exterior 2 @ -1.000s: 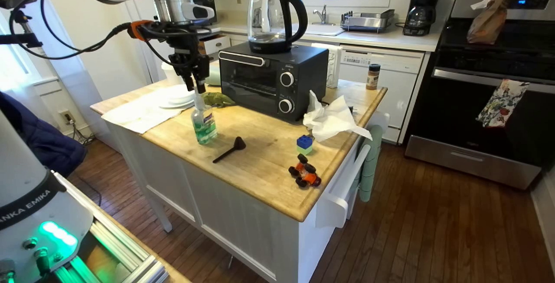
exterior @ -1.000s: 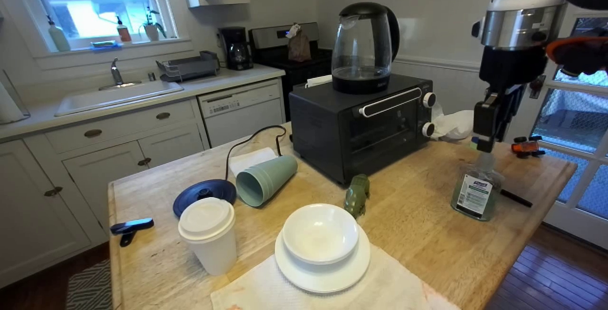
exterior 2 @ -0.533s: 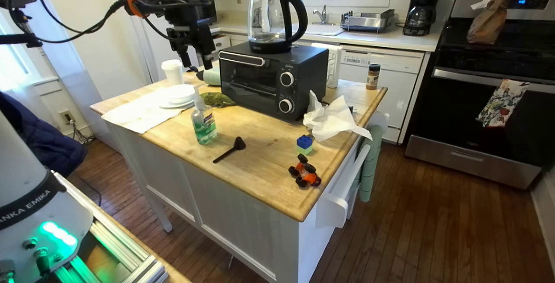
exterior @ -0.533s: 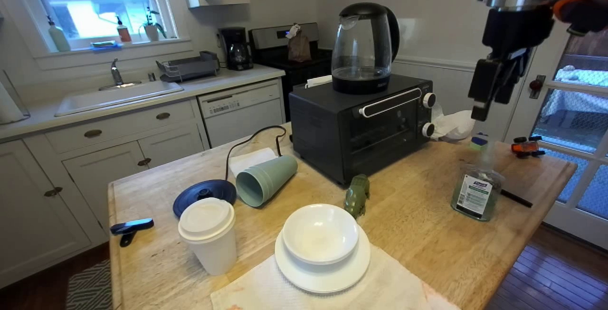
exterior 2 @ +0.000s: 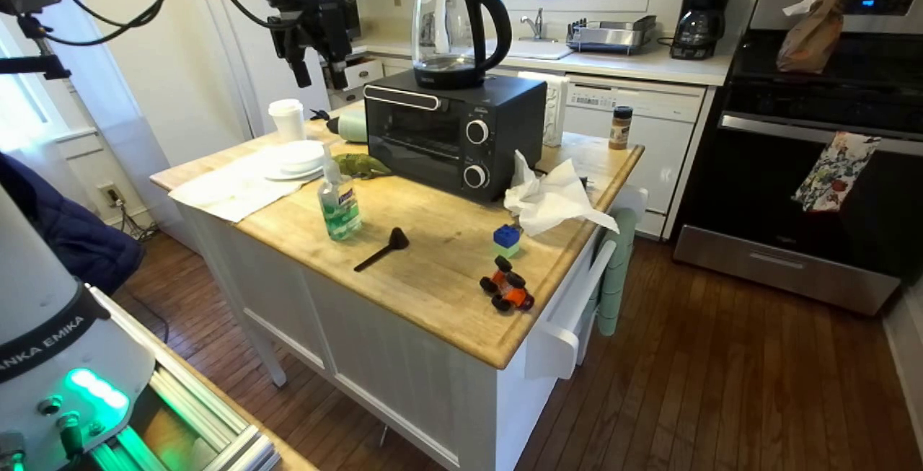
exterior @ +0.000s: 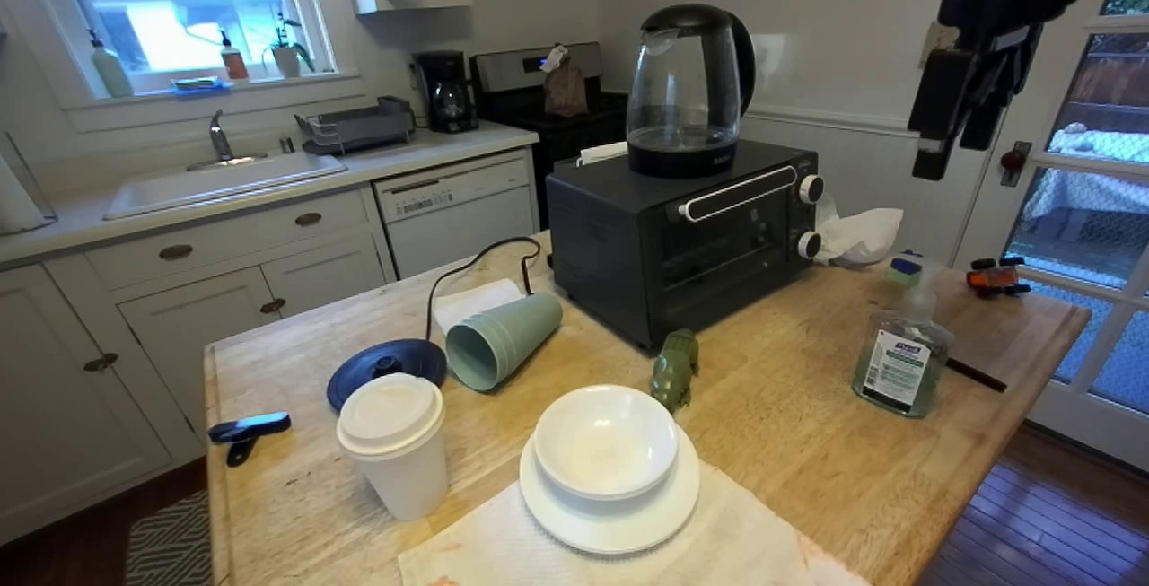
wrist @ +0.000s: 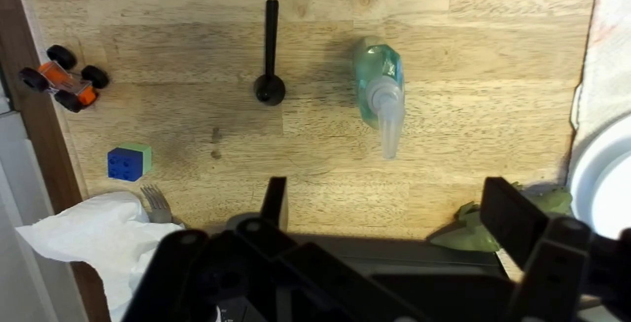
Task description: Turn the liquid soap bottle clockwise
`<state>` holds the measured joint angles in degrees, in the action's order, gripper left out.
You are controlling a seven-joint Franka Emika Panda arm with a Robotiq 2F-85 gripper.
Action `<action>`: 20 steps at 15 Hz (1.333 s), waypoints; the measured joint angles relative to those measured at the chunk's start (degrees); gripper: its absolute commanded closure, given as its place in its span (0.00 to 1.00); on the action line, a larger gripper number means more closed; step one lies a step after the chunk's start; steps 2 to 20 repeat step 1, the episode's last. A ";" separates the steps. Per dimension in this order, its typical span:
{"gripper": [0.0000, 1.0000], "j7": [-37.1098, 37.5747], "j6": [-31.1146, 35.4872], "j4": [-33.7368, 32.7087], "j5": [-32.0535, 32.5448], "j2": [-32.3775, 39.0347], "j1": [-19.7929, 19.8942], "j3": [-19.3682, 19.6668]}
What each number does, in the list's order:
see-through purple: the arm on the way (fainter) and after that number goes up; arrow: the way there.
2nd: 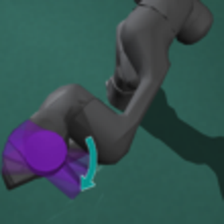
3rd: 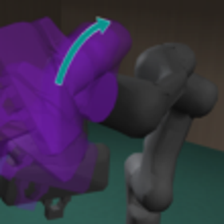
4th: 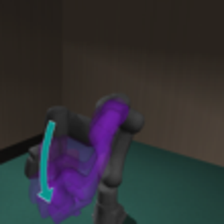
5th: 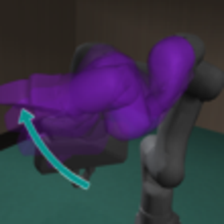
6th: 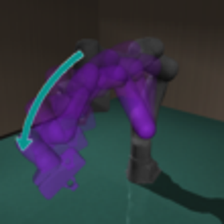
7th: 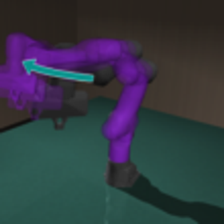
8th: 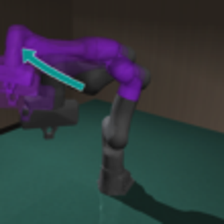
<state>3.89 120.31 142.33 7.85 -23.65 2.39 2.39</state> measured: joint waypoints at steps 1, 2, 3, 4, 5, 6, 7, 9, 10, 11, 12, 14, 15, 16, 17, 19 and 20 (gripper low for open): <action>0.00 0.00 0.00 0.00 0.00 0.11 0.00 0.00; 0.00 0.00 0.00 0.00 0.00 0.11 0.00 0.00; 0.00 0.00 0.00 0.00 0.00 0.11 0.00 0.00; 0.00 0.00 0.00 0.00 0.00 0.11 0.00 0.00; 0.00 0.00 0.00 0.00 0.00 0.11 0.00 0.00; 0.00 0.00 0.00 0.00 0.00 0.11 0.00 0.00; 0.00 0.00 0.00 0.00 0.00 0.11 0.00 0.00; 0.00 0.00 0.00 0.00 0.00 0.11 0.00 0.00; 0.00 0.00 0.00 0.00 0.00 0.11 0.00 0.00; 0.00 0.00 0.00 0.00 0.00 0.11 0.00 0.00; 0.00 0.00 0.00 0.00 0.00 0.11 0.00 0.00; 0.00 0.00 0.00 0.00 0.00 0.11 0.00 0.00; 0.00 0.00 0.00 0.00 0.00 0.11 0.00 0.00; 0.00 0.00 0.00 0.00 0.00 0.11 0.00 0.00; 0.00 0.00 0.00 0.00 0.00 0.11 0.00 0.00; 0.00 0.00 0.00 0.00 0.00 0.11 0.00 0.00; 0.00 0.00 0.00 0.00 0.00 0.11 0.00 0.00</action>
